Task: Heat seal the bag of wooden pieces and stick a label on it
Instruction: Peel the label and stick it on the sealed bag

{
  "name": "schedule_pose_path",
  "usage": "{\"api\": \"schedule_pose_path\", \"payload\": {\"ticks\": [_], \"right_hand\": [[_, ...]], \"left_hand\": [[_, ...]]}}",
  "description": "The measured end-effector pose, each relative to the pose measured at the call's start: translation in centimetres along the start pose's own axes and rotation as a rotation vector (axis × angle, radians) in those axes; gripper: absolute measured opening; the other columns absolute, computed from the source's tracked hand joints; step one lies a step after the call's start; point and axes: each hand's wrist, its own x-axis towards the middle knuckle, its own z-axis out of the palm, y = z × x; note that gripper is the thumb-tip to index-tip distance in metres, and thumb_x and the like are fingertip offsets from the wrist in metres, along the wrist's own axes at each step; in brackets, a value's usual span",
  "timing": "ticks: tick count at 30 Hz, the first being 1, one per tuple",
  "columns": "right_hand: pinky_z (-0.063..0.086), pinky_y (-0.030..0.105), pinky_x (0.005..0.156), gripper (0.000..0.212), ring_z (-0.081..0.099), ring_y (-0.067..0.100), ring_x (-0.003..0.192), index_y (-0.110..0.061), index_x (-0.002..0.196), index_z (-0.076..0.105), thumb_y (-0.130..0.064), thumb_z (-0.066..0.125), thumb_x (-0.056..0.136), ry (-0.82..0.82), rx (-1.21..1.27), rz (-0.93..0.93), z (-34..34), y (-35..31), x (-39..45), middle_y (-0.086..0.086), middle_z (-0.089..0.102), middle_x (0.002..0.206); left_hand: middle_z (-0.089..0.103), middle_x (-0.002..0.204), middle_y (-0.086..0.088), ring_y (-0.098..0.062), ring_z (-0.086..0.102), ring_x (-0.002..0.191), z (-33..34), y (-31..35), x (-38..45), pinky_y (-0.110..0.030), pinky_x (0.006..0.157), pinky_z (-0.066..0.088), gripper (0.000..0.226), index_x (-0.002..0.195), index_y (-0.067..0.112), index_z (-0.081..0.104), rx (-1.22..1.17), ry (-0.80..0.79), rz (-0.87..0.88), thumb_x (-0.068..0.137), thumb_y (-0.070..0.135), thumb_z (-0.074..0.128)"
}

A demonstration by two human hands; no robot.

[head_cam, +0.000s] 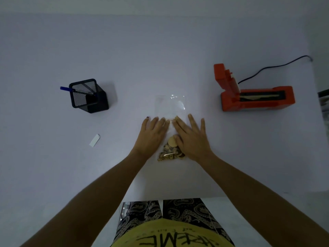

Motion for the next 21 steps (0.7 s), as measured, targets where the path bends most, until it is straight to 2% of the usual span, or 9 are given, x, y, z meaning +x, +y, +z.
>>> {"api": "schedule_pose_path", "payload": {"ticks": [2,7,11,15,18,21], "right_hand": [[0.010,0.068,0.112,0.057,0.019,0.033,0.146,-0.025,0.151,0.027,-0.048,0.024,0.099,0.011,-0.008,-0.029,0.1,0.4,0.0,-0.009,0.027,0.158],[0.013,0.070,0.109,0.060,0.021,0.028,0.147,-0.026,0.151,0.028,-0.054,0.019,0.099,0.020,-0.036,-0.126,0.0,3.0,-0.2,-0.010,0.030,0.157],[0.012,0.068,0.111,0.062,0.022,0.030,0.146,-0.017,0.145,0.042,-0.053,0.020,0.099,0.056,-0.024,-0.085,-0.6,2.0,0.3,-0.002,0.040,0.152],[0.011,0.066,0.113,0.062,0.014,0.031,0.148,-0.017,0.148,0.034,-0.053,0.025,0.098,0.050,0.003,-0.092,-0.5,0.3,0.5,0.000,0.033,0.156],[0.012,0.068,0.111,0.062,0.013,0.033,0.148,-0.019,0.149,0.031,-0.054,0.023,0.099,0.027,-0.017,-0.122,-0.1,0.6,0.4,-0.002,0.031,0.157],[0.012,0.069,0.110,0.063,0.016,0.037,0.147,-0.019,0.149,0.033,-0.055,0.020,0.099,0.024,-0.067,-0.158,-0.4,1.7,0.6,-0.003,0.033,0.156]], "left_hand": [[0.056,0.131,-0.015,-0.034,0.055,0.119,0.0,-0.1,0.0,-0.056,0.099,0.044,0.057,0.133,0.006,0.051,0.017,-0.007,-0.002,0.081,0.025,0.063],[0.053,0.134,-0.013,-0.032,0.052,0.121,-0.2,-0.7,0.2,-0.057,0.102,0.038,0.055,0.135,0.007,0.050,-0.016,0.021,0.036,0.083,0.022,0.043],[0.052,0.136,-0.013,-0.033,0.050,0.124,0.1,0.5,0.3,-0.054,0.104,0.039,0.054,0.137,0.006,0.048,-0.080,0.018,-0.024,0.086,0.024,0.048],[0.055,0.133,-0.013,-0.034,0.053,0.122,0.0,0.9,0.1,-0.051,0.101,0.041,0.055,0.133,0.005,0.052,-0.116,0.075,-0.062,0.089,0.027,0.028],[0.055,0.134,-0.013,-0.034,0.052,0.123,0.3,0.6,-0.1,-0.052,0.101,0.041,0.056,0.134,0.005,0.051,-0.107,0.091,-0.047,0.089,0.029,0.028],[0.054,0.136,-0.012,-0.033,0.052,0.124,0.4,0.1,-0.1,-0.053,0.101,0.041,0.053,0.135,0.006,0.050,-0.080,0.094,-0.019,0.087,0.026,0.043]]}}
